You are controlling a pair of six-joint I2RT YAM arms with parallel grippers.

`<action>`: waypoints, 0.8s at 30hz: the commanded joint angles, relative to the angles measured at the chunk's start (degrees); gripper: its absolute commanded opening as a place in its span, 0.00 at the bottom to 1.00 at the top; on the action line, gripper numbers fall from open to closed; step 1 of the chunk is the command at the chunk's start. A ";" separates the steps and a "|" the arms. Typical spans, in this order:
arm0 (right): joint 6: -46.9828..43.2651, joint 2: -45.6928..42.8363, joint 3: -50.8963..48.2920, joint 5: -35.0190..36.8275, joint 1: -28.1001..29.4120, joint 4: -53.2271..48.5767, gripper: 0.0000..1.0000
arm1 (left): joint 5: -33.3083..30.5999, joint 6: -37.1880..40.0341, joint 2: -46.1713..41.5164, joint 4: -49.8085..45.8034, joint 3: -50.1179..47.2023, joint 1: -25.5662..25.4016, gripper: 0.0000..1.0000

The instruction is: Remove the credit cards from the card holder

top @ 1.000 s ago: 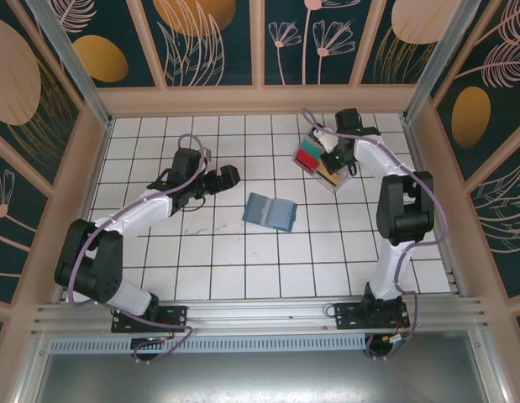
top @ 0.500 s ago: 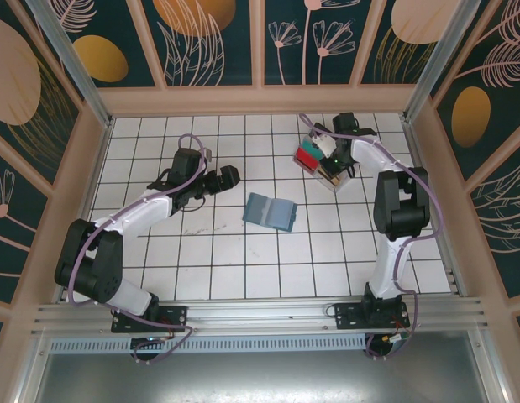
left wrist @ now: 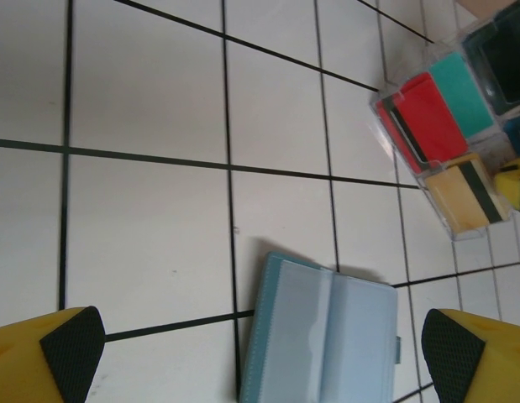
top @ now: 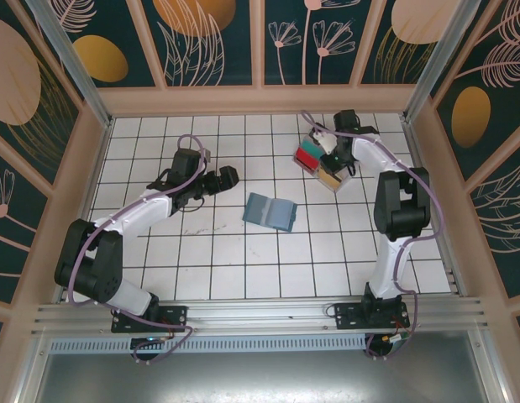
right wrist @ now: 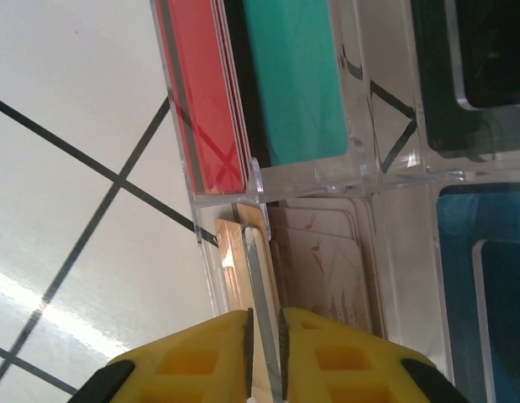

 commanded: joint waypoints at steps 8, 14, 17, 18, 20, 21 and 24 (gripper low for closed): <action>16.40 -28.67 -16.20 1.62 -2.51 22.26 0.53 | -30.82 4.27 -13.55 -5.87 -1.68 5.32 0.99; 28.58 -48.90 -35.92 3.77 -8.47 40.65 0.64 | -50.21 8.92 -23.03 -0.77 -8.51 6.47 0.99; 34.44 -54.58 -41.59 9.19 -10.80 42.30 0.72 | -58.44 10.99 -25.28 2.81 -12.16 6.76 0.99; 36.62 -56.06 -43.59 11.58 -11.39 42.72 0.77 | -60.98 12.05 -25.96 4.44 -13.63 6.90 0.99; 40.92 -58.52 -47.57 14.64 -12.29 43.88 0.86 | -65.03 13.38 -26.96 7.57 -16.74 7.22 0.99; 42.93 -59.67 -50.08 16.32 -12.69 45.27 0.89 | -65.80 15.17 -27.53 11.14 -19.18 7.35 0.99; 46.21 -61.96 -57.51 21.81 -12.89 51.59 0.98 | -66.66 18.48 -28.64 22.16 -26.19 7.86 0.99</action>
